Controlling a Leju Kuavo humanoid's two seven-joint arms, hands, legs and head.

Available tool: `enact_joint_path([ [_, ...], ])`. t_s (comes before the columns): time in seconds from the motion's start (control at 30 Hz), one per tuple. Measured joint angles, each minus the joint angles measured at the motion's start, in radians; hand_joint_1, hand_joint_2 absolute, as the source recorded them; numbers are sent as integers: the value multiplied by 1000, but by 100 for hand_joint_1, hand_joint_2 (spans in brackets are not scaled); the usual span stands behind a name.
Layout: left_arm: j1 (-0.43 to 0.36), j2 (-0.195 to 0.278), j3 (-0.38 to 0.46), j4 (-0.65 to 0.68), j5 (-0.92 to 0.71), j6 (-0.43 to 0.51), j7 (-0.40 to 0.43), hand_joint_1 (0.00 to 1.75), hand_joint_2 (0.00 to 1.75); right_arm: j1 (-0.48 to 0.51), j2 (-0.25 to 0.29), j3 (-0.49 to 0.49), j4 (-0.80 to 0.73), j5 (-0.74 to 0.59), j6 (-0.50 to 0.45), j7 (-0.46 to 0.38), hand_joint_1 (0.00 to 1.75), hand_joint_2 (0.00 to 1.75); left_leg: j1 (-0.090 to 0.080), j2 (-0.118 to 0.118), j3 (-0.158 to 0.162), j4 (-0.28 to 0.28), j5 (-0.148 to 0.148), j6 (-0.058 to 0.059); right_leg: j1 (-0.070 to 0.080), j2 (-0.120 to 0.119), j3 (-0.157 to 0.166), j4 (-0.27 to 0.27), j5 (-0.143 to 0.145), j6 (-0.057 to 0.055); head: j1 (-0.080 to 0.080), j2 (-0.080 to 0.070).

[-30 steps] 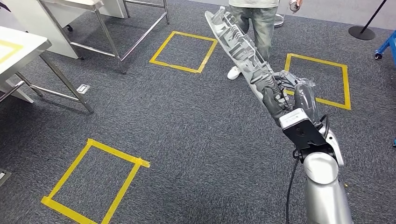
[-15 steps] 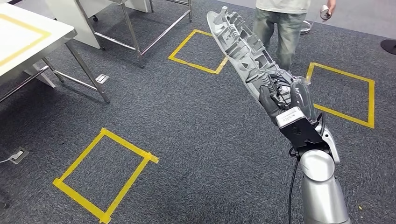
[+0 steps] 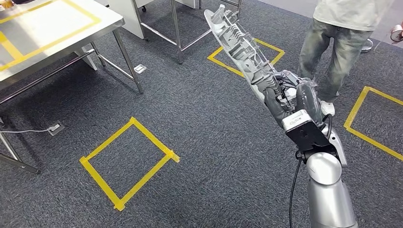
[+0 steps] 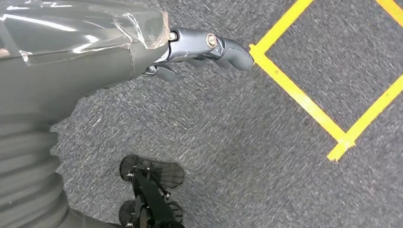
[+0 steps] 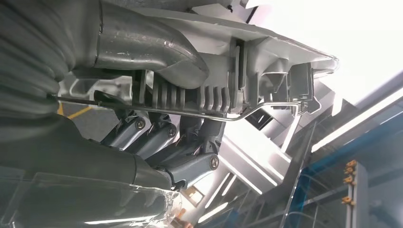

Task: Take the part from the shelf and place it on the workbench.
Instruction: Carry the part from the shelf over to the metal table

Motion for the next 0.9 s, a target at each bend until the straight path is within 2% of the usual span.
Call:
enact_joint_path([
  [0.03,1,0,0,0,0,4,0,0,175,-3,1,2,2,-1,0,-1,175,175,1,12,-4,8,-6,-4,0,-8,3,-1,-1,-7,-1,0],
  [0.1,-3,2,1,0,1,13,1,0,175,-10,4,4,8,-2,0,-3,175,175,2,62,-37,73,-38,-14,0,-24,12,-4,-6,-19,-9,0],
  [0.13,-6,2,1,0,1,16,2,0,175,-13,5,4,10,-3,0,-4,175,175,3,90,-68,133,-62,-18,3,-33,15,-4,-9,-24,-13,0],
  [0.17,-9,2,0,0,2,19,3,0,175,-15,6,4,13,-3,0,-4,175,175,6,106,-106,199,-85,-21,6,-42,17,-5,-11,-27,-15,0],
  [0.2,-10,1,0,1,2,20,4,0,175,-16,6,4,18,-3,0,-5,175,175,8,114,-139,252,-98,-22,8,-52,18,-4,-15,-30,-15,0],
  [0.23,-11,1,0,1,2,21,5,0,175,-17,6,4,22,-3,-1,-5,175,175,9,118,-158,274,-94,-22,10,-62,21,-4,-17,-31,-16,0],
  [0.27,-11,1,0,1,2,22,6,0,175,-18,6,4,27,-4,-1,-7,175,175,9,121,-157,259,-73,-20,12,-71,24,-4,-21,-32,-16,0],
  [0.3,-12,1,1,1,3,23,6,0,175,-20,7,4,32,-5,-2,-9,175,175,8,127,-134,204,-36,-14,14,-79,29,-5,-24,-32,-16,0],
  [0.37,-16,2,1,1,5,26,6,0,175,-28,7,5,40,-9,-2,-12,175,175,-5,172,-69,69,21,3,20,-96,40,-7,-32,-29,-15,0],
  [0.4,-21,3,1,0,6,28,6,0,175,-33,7,5,44,-10,-1,-13,175,175,-12,193,-48,25,32,11,23,-104,43,-9,-34,-26,-15,0],
  [0.43,-25,3,0,0,7,29,6,0,175,-37,7,5,48,-11,-1,-14,175,175,-19,206,-41,7,31,16,26,-114,46,-12,-37,-23,-15,0],
  [0.47,-28,4,0,0,7,31,7,0,175,-40,7,6,52,-12,-2,-15,175,175,-24,202,-41,3,28,19,29,-126,49,-16,-39,-19,-15,0],
  [0.5,-30,4,-1,-1,5,31,6,0,175,-43,8,6,55,-11,-2,-15,175,175,-22,188,-35,-3,30,22,29,-136,54,-20,-41,-15,-15,0],
  [0.53,-30,3,-1,-2,3,32,5,0,175,-45,8,6,57,-10,-4,-13,175,175,-20,175,-25,-13,34,25,28,-131,57,-18,-46,-11,-14,0],
  [0.57,-31,3,-2,-3,-2,33,3,0,175,-46,8,5,58,-9,-6,-12,175,175,-16,161,-14,-23,38,30,27,-114,53,0,-56,-10,-12,0],
  [0.6,-35,3,-3,-4,-8,34,0,0,175,-46,8,2,59,-9,-10,-10,175,175,-12,147,-3,-33,42,34,26,-88,36,38,-73,-12,-9,0],
  [0.63,-39,2,-5,-5,-13,34,-2,0,175,-44,7,-3,60,-10,-13,-8,175,175,-9,132,1,-37,44,37,25,-61,6,97,-94,-15,-6,0],
  [0.67,-44,2,-8,-4,-18,35,-6,0,175,-39,6,-10,60,-11,-15,-8,175,175,-9,116,2,-38,44,39,25,-45,-33,164,-117,-18,-5,0],
  [0.7,-49,2,-11,-4,-23,36,-8,0,175,-33,5,-19,59,-11,-16,-7,175,175,-9,99,3,-37,43,40,25,-38,-70,222,-131,-18,-3,0],
  [0.73,-52,2,-15,-2,-27,37,-11,0,175,-27,4,-27,59,-11,-16,-7,175,175,-9,82,4,-37,41,40,25,-36,-94,250,-131,-15,-3,0],
  [0.77,-54,2,-17,-1,-30,38,-13,0,175,-22,3,-36,58,-10,-16,-7,175,175,-9,66,7,-37,39,39,25,-35,-101,242,-116,-9,-3,0],
  [0.8,-55,2,-20,1,-35,40,-15,0,175,-18,3,-43,55,-7,-16,-6,175,175,-8,50,11,-35,36,37,23,-32,-86,191,-84,0,-3,0],
  [0.83,-55,3,-22,4,-38,41,-17,0,175,-14,3,-50,51,-4,-16,-6,175,175,-8,35,14,-33,32,34,20,-19,-58,116,-45,9,-3,0],
  [0.87,-55,4,-24,7,-41,43,-21,0,175,-10,3,-57,48,0,-16,-7,175,175,-9,22,14,-29,27,28,18,-3,-30,48,-12,13,-2,0],
  [0.9,-55,5,-25,11,-45,44,-25,0,175,-6,4,-65,44,4,-14,-7,175,175,-10,11,13,-24,22,24,17,8,-8,-2,12,12,-2,0],
])
